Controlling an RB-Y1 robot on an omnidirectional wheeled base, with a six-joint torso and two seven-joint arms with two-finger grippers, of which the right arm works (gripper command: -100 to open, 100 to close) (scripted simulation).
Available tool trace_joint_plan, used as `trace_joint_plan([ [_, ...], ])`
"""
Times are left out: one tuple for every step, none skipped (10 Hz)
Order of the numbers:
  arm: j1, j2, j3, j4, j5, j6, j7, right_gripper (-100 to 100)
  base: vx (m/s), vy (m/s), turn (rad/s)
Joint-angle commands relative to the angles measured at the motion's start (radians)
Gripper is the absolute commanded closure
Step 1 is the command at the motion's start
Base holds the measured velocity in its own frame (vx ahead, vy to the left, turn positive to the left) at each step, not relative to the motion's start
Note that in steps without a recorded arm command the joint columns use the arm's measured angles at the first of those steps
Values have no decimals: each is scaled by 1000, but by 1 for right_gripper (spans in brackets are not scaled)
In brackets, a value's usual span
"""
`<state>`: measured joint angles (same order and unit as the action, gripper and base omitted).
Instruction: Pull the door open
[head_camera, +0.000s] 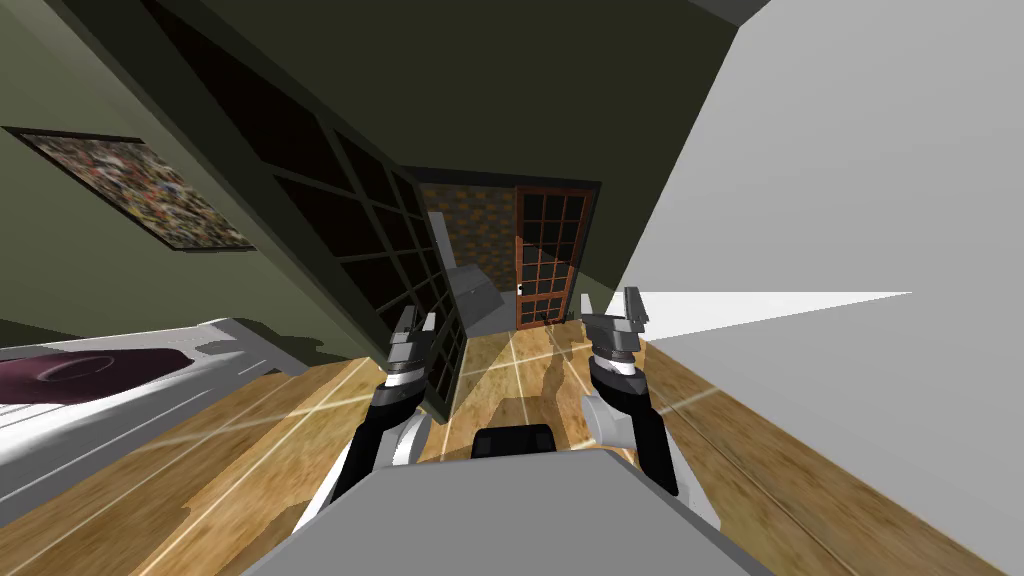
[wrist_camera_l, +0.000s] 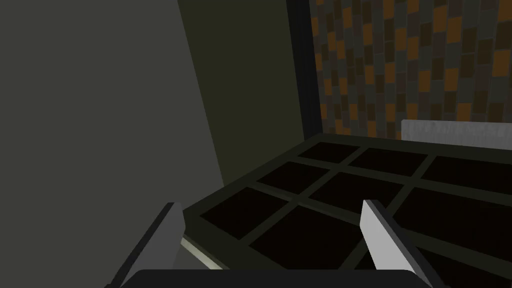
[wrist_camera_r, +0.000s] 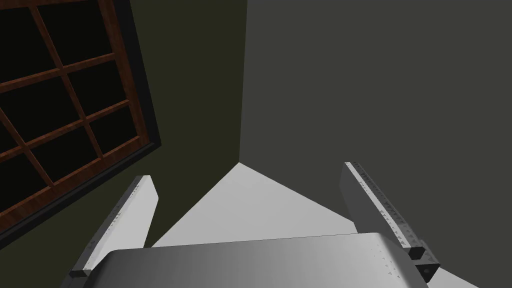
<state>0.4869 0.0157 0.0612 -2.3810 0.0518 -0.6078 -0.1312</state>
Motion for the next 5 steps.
trace_joint_plan([
  [-8,-8,-5,28,6,-6,20,-100,66,-91,40],
  [-10,-10,-6,36,8,-7,27,-100,137,19,-24],
  [-16,-16,-10,57,13,-12,42,-100,161,48,-12],
  [-23,-21,-13,78,18,-16,58,-100,163,33,2],
  [-30,-27,-17,104,23,-21,77,-100,158,45,9],
])
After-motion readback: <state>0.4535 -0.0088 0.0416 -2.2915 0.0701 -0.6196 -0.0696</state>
